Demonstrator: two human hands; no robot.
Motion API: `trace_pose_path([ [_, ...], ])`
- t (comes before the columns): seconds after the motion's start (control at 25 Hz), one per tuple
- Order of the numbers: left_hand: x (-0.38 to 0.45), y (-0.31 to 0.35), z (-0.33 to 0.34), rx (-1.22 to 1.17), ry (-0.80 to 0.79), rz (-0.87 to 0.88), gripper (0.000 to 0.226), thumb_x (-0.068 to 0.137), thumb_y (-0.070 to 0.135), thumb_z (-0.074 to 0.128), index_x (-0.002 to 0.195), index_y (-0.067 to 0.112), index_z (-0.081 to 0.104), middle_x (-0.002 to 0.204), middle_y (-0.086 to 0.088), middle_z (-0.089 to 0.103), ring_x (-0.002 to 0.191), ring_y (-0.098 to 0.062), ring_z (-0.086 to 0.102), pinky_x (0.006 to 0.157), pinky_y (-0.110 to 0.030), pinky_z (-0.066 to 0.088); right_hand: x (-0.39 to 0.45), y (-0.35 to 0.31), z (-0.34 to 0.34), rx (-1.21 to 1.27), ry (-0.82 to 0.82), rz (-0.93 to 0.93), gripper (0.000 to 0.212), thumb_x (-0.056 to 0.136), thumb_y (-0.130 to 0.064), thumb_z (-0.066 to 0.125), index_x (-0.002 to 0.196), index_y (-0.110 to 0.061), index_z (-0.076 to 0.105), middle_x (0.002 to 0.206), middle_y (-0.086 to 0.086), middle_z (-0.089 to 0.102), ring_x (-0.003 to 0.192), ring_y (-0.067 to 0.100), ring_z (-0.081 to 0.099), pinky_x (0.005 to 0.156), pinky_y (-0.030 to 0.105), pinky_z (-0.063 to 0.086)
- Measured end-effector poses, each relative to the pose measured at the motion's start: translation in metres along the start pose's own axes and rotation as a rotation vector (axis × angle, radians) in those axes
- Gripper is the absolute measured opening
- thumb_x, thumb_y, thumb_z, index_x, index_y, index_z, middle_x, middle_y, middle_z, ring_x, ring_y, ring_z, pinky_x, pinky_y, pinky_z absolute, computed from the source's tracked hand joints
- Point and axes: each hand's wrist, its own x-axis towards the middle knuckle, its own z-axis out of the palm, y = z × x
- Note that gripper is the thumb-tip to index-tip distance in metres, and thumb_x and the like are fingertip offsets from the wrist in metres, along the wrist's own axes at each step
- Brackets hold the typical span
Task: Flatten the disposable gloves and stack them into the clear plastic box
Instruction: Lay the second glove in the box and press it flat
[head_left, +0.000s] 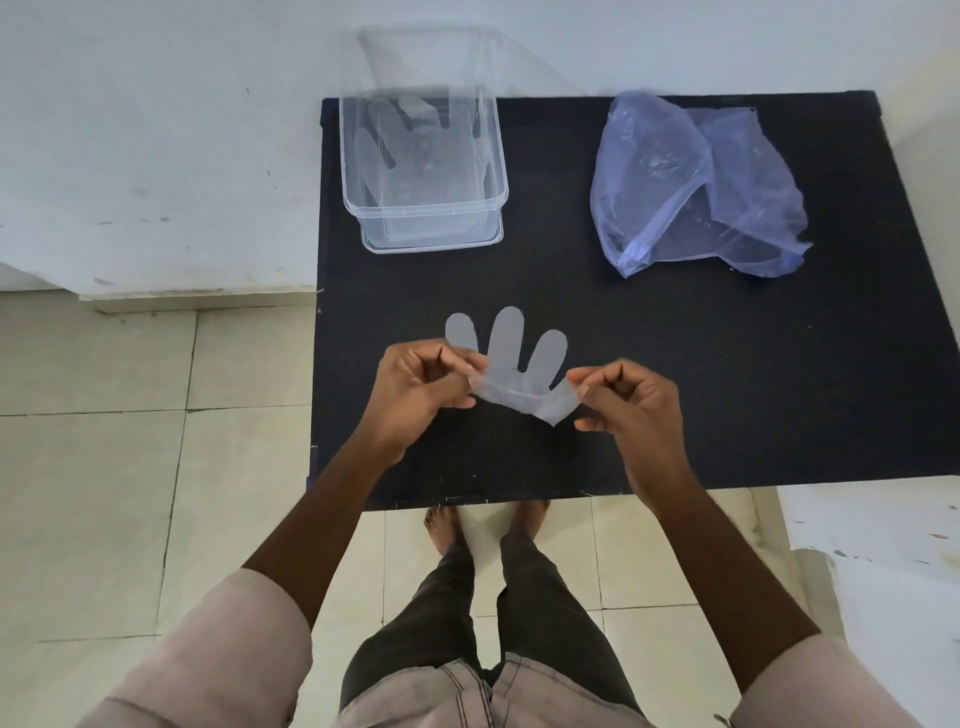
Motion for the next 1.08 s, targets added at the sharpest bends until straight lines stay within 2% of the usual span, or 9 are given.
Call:
trace_pose_path([
  [0.12, 0.012, 0.017, 0.008, -0.099, 0.064, 0.001, 0.018, 0.087, -0.01, 0.059, 0.075, 0.002, 0.066, 0.09, -0.021, 0.07, 0.092, -0.032, 0.07, 0.067, -0.031, 0.061, 0.008, -0.014, -0.008, 0.143, -0.005, 0.034, 0.009, 0.091, -0.009, 0.062, 0.084, -0.014, 0.064, 0.093, 0.0, 0.075, 0.09, 0.02, 0.072, 0.061, 0.027, 0.059],
  [0.2, 0.019, 0.027, 0.012, -0.144, 0.117, -0.008, 0.018, 0.086, -0.008, 0.059, 0.071, 0.001, 0.063, 0.083, -0.023, 0.063, 0.085, -0.031, 0.068, 0.065, -0.029, 0.061, 0.011, -0.022, -0.015, 0.256, -0.021, 0.059, 0.006, 0.094, -0.019, 0.059, 0.093, -0.017, 0.065, 0.093, -0.004, 0.075, 0.092, 0.02, 0.072, 0.062, 0.026, 0.057],
  [0.28, 0.022, 0.036, 0.013, -0.2, 0.13, -0.022, 0.019, 0.085, -0.005, 0.061, 0.068, 0.002, 0.061, 0.081, -0.021, 0.06, 0.081, -0.028, 0.068, 0.066, -0.027, 0.06, 0.011, -0.028, -0.02, 0.321, -0.103, 0.038, 0.027, 0.087, -0.029, 0.065, 0.112, -0.021, 0.062, 0.103, -0.006, 0.074, 0.098, 0.018, 0.07, 0.063, 0.029, 0.058],
  [0.36, 0.025, 0.044, 0.014, -0.225, 0.124, -0.041, 0.02, 0.085, -0.003, 0.062, 0.067, 0.003, 0.059, 0.084, -0.024, 0.062, 0.083, -0.028, 0.07, 0.068, -0.028, 0.061, 0.01, -0.033, -0.017, 0.274, -0.163, -0.021, 0.05, 0.078, -0.022, 0.077, 0.123, -0.019, 0.057, 0.106, -0.006, 0.074, 0.098, 0.016, 0.07, 0.064, 0.031, 0.06],
  [0.4, 0.026, 0.047, 0.014, -0.225, 0.126, -0.053, 0.019, 0.084, -0.002, 0.063, 0.067, 0.003, 0.059, 0.084, -0.025, 0.063, 0.082, -0.027, 0.071, 0.068, -0.028, 0.061, 0.01, -0.036, -0.013, 0.234, -0.152, -0.05, 0.05, 0.077, -0.018, 0.079, 0.123, -0.017, 0.059, 0.104, -0.004, 0.074, 0.095, 0.016, 0.071, 0.064, 0.031, 0.06],
  [0.6, 0.028, 0.066, 0.015, -0.198, 0.151, -0.095, 0.005, 0.084, 0.001, 0.065, 0.083, -0.003, 0.063, 0.083, -0.019, 0.071, 0.078, -0.024, 0.074, 0.064, -0.026, 0.058, 0.02, -0.057, -0.001, 0.212, 0.02, -0.179, 0.011, 0.089, -0.016, 0.068, 0.097, -0.015, 0.075, 0.088, 0.003, 0.076, 0.081, 0.018, 0.071, 0.059, 0.03, 0.058],
  [0.8, 0.034, 0.087, 0.014, -0.258, 0.112, -0.081, 0.009, 0.087, 0.008, 0.067, 0.095, 0.006, 0.065, 0.088, -0.017, 0.076, 0.075, -0.023, 0.075, 0.069, -0.028, 0.061, 0.035, -0.079, -0.003, 0.22, -0.02, -0.221, 0.013, 0.092, -0.016, 0.063, 0.091, -0.015, 0.076, 0.089, 0.008, 0.076, 0.084, 0.02, 0.071, 0.058, 0.027, 0.056],
  [0.92, 0.04, 0.1, 0.015, -0.166, 0.093, -0.011, 0.014, 0.083, 0.013, 0.074, 0.097, 0.01, 0.073, 0.088, -0.013, 0.077, 0.077, -0.022, 0.075, 0.068, -0.026, 0.06, 0.047, -0.093, -0.008, 0.226, -0.046, -0.232, 0.016, 0.092, -0.015, 0.062, 0.085, -0.019, 0.076, 0.087, 0.008, 0.076, 0.082, 0.018, 0.071, 0.056, 0.028, 0.056],
  [1.08, 0.052, 0.114, 0.025, -0.058, 0.118, 0.03, 0.019, 0.09, 0.027, 0.066, 0.095, 0.012, 0.076, 0.086, -0.01, 0.078, 0.083, -0.024, 0.075, 0.07, -0.027, 0.059, 0.065, -0.108, -0.022, 0.206, -0.098, -0.24, 0.014, 0.092, -0.015, 0.063, 0.086, -0.014, 0.075, 0.088, 0.006, 0.076, 0.084, 0.016, 0.072, 0.055, 0.025, 0.055],
])
